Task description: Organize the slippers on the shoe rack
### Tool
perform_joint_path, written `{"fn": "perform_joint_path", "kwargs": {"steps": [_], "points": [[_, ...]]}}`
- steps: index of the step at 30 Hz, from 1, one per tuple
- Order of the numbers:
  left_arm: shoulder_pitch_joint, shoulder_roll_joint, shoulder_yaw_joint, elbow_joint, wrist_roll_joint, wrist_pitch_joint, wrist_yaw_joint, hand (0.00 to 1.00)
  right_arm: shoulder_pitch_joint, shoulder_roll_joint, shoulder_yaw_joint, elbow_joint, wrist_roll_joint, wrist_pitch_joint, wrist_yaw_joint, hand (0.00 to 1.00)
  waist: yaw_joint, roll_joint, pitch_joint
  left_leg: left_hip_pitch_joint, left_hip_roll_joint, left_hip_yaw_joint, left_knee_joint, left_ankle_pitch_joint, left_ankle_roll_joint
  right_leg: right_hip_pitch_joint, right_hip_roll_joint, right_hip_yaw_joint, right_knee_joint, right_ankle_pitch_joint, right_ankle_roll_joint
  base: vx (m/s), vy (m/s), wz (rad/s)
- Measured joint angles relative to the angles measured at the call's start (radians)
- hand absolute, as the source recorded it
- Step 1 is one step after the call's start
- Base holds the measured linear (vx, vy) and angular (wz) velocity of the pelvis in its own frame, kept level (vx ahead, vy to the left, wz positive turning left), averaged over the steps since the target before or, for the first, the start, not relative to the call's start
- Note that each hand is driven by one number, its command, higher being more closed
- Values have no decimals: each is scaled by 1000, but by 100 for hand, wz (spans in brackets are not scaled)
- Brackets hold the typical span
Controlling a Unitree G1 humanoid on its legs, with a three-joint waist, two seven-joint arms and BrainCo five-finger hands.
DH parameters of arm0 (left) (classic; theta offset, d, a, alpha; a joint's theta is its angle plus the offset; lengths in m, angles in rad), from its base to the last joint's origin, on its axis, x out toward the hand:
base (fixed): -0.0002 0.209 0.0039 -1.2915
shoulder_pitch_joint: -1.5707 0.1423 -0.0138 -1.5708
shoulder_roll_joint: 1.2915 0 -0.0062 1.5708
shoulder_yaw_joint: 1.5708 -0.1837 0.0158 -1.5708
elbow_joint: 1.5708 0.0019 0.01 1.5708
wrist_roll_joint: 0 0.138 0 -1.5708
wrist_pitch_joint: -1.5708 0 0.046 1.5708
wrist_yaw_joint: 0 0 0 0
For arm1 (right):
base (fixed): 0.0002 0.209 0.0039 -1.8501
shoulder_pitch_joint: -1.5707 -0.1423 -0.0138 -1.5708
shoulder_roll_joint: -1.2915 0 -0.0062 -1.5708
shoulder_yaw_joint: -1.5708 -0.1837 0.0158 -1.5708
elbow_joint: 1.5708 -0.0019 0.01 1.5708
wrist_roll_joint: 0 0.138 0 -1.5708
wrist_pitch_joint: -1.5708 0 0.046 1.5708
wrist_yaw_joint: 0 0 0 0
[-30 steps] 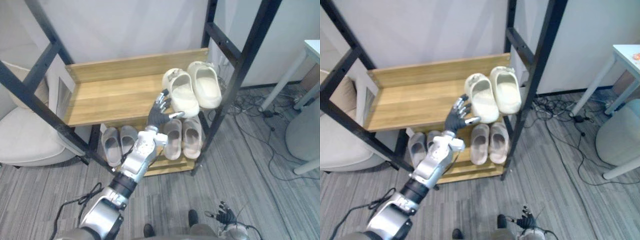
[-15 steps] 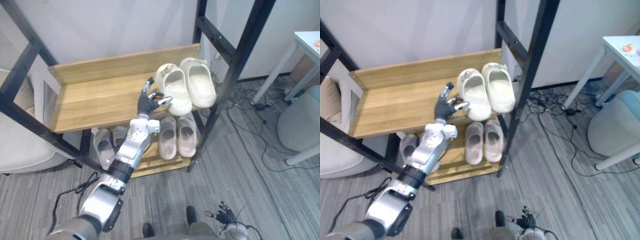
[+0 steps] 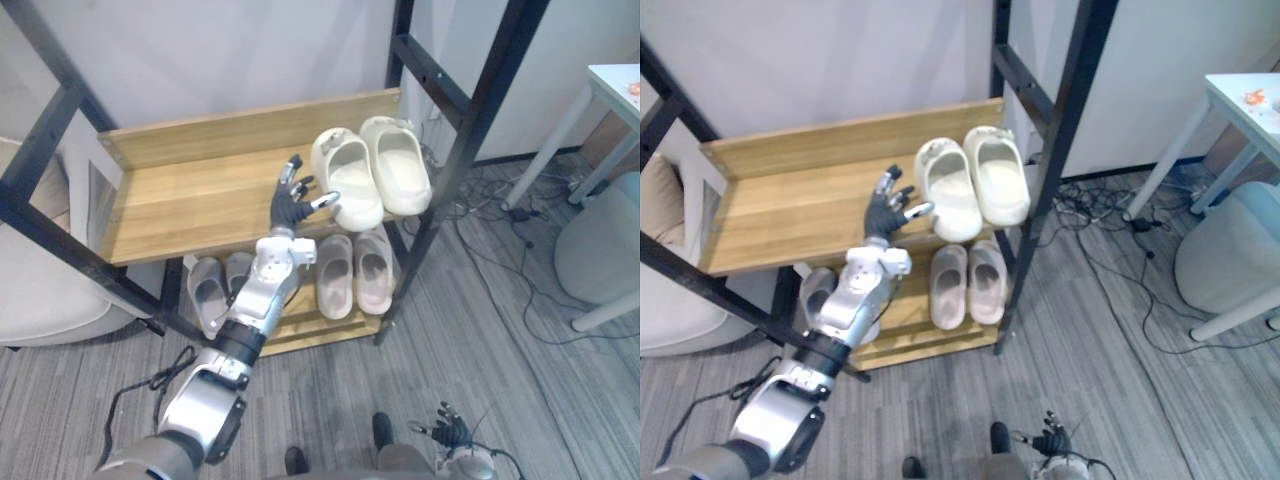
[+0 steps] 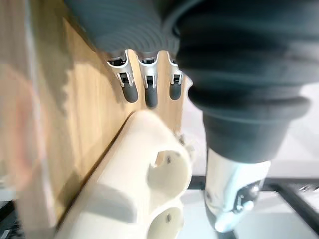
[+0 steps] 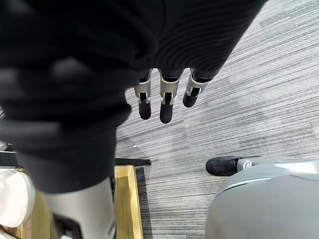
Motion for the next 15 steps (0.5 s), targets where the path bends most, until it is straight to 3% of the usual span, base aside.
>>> {"fn": "perform_joint_path", "kwargs": {"steps": [8,13,15], "points": [[152,18,-33,-278,-5,-17,-47,0,-43,43,10,4,2,9,5,0,37,0,0,0,0,-39,8,5,2,23,-2,-36,0,0,0,-35,-24,13],[307,46,-162,-427,-95,-40,-139,0,-71,47,19,23,4,9,7,0,57,0,-1,1,0,-59,19,7,5,39,-9,-60,0,-2,0,-49,-20,15],[417,49,-232,-450,-141,-40,-211,0,-82,48,29,26,4,9,7,0,63,-1,-5,1,-2,-68,19,6,4,40,-11,-67,0,-6,0,-74,-18,12]]}}
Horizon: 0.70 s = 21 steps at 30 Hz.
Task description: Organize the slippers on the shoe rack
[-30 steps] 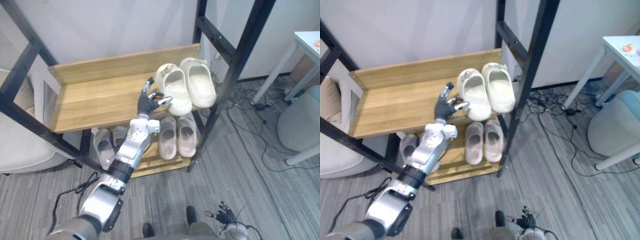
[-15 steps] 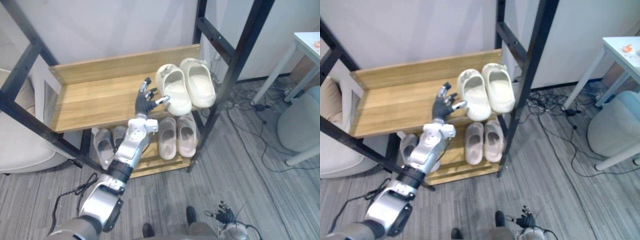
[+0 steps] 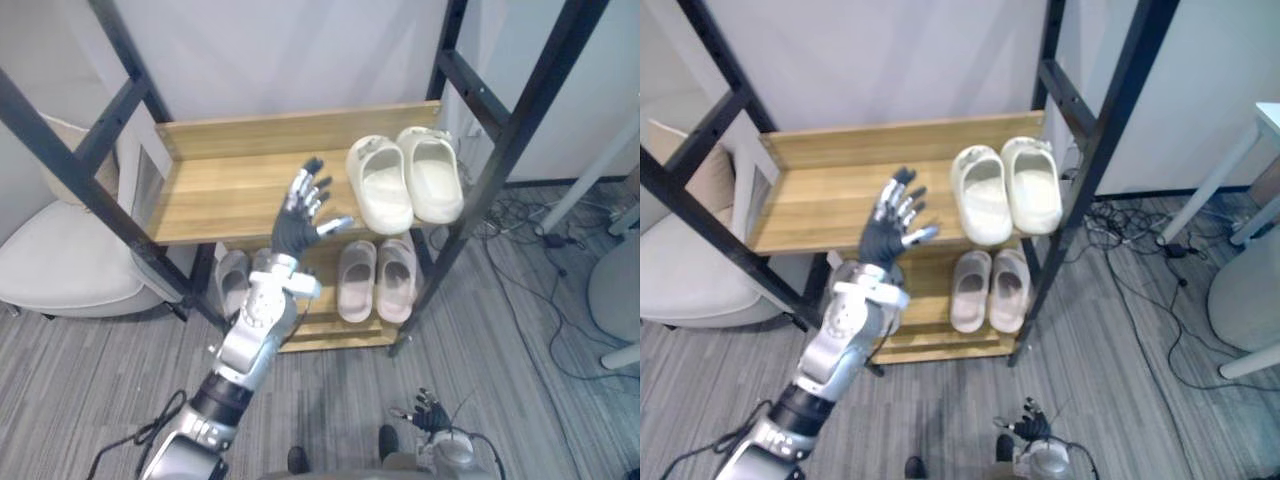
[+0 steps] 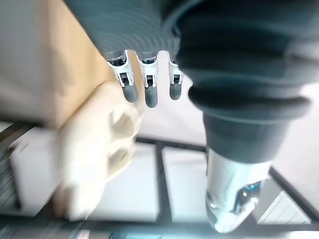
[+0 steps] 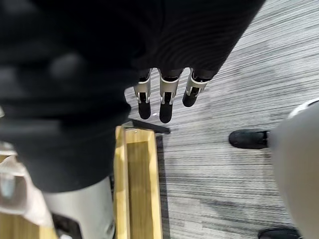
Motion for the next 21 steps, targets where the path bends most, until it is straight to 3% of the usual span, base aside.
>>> {"fn": "perform_joint_path", "kwargs": {"steps": [3,6,9,12,15,21], "points": [[114,2,-81,40,-8,7,-74,0,-5,4,14,15,0,0,1,0,19,-3,-3,0,1,-1,0,2,-3,1,0,-6,0,-2,0,-17,-6,1],[174,-9,-99,218,-4,19,-101,0,-6,10,14,38,0,0,0,0,33,-6,-16,0,2,-10,3,3,-2,6,1,-14,0,-4,0,-10,-18,8],[205,-11,-76,431,86,36,-115,0,-2,23,15,38,0,-1,0,0,35,-19,-22,3,3,-29,10,2,-3,24,2,-26,0,-9,-2,1,-19,17],[216,-30,11,663,166,47,-107,0,2,29,17,41,0,-4,0,0,46,-39,-23,17,4,-31,12,0,-6,38,4,-30,0,-13,-4,-5,-5,3],[220,-46,127,859,255,50,-50,0,0,30,16,79,1,-13,-4,0,49,-58,-22,23,3,-37,15,-2,-8,53,3,-41,0,-19,-4,-30,-12,7],[222,-57,326,1119,404,74,32,0,12,29,7,136,29,-23,-13,0,52,-71,-27,34,4,-47,12,-9,-18,67,3,-44,0,-38,-3,-12,-6,6]]}}
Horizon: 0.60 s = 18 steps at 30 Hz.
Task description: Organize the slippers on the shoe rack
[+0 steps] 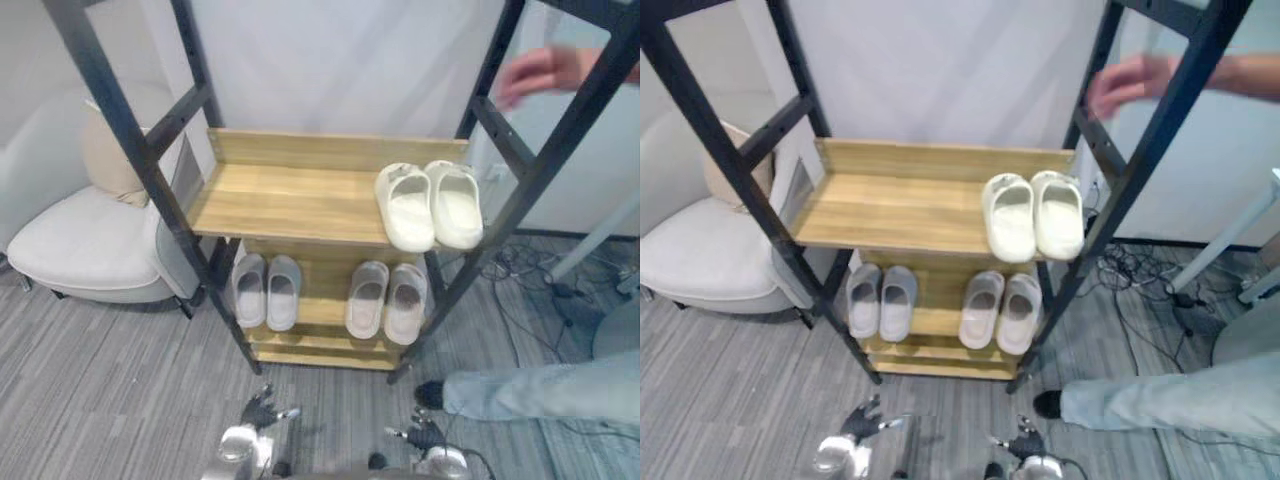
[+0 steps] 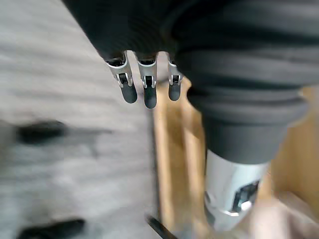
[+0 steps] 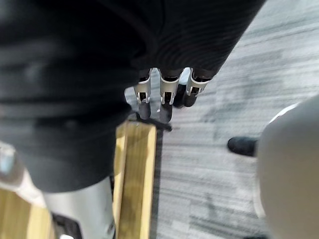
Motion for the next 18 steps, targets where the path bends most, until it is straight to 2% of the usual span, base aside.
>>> {"fn": "perform_joint_path", "kwargs": {"steps": [3,7,18], "points": [[10,-3,47,33,53,18,29,0,-4,2,-17,16,2,-4,0,0,5,0,0,0,2,1,-1,-5,3,0,2,2,0,-2,0,0,0,0],[17,-24,119,33,53,23,33,0,-1,3,-31,20,3,-5,0,0,16,3,-1,3,6,6,-1,-9,-5,1,6,5,0,-4,2,16,-8,-3],[19,-38,154,34,54,24,34,0,-18,-2,-36,58,3,-9,-2,0,17,17,7,21,9,-3,1,-10,-3,29,14,-3,7,-11,-5,19,-12,2]]}}
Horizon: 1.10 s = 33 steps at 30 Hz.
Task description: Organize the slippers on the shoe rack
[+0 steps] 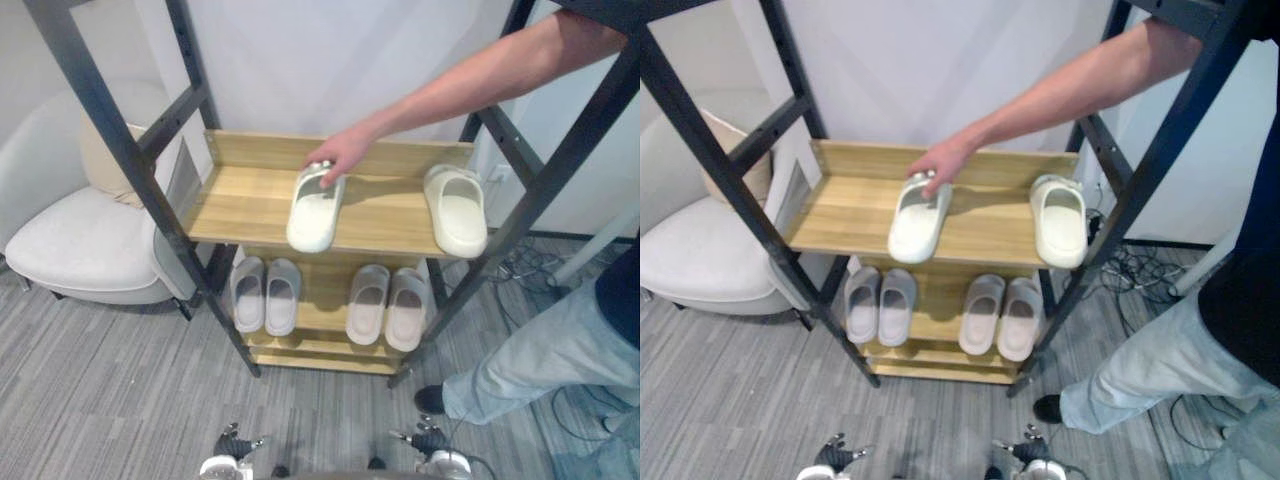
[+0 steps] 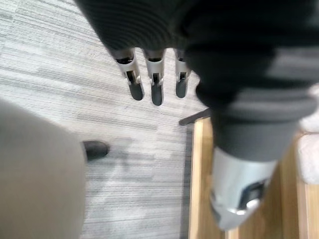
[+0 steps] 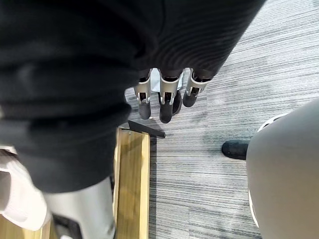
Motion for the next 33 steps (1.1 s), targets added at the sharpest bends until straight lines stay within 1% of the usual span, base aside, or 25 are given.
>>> {"fn": "perform_joint_path", "kwargs": {"steps": [13,16,19,26,29,33], "points": [[-1,-2,-14,0,19,-2,1,0,0,1,-2,1,0,0,-9,0,1,0,0,2,1,-4,0,-3,-2,-1,0,-5,-3,-6,1,-28,-5,0],[-2,-2,-23,0,22,-3,8,0,0,1,-2,2,0,0,-10,0,1,0,0,2,1,-6,0,-3,-2,-1,0,-5,-3,-7,1,0,0,0],[-8,0,-59,0,37,-6,16,0,0,2,-4,4,-1,0,-11,0,1,0,-1,2,0,-7,0,-3,-2,-1,0,-7,-3,-9,2,0,0,0],[-30,11,-177,-2,53,-16,15,0,2,3,-8,8,-2,0,-16,0,0,0,0,2,0,-14,-2,-3,-2,2,0,-19,-2,-10,3,-2,-5,3],[-44,9,-273,-16,55,-27,14,0,3,3,-7,8,-2,-2,-17,0,-1,0,-1,3,0,-13,-2,-3,-2,3,0,-18,-3,-10,3,0,0,0],[-44,8,-446,-133,51,-33,-10,0,12,2,-3,-4,-2,-6,-18,0,-2,0,-1,4,5,-11,-1,-3,-2,4,1,-14,-5,-9,3,0,0,-1]]}}
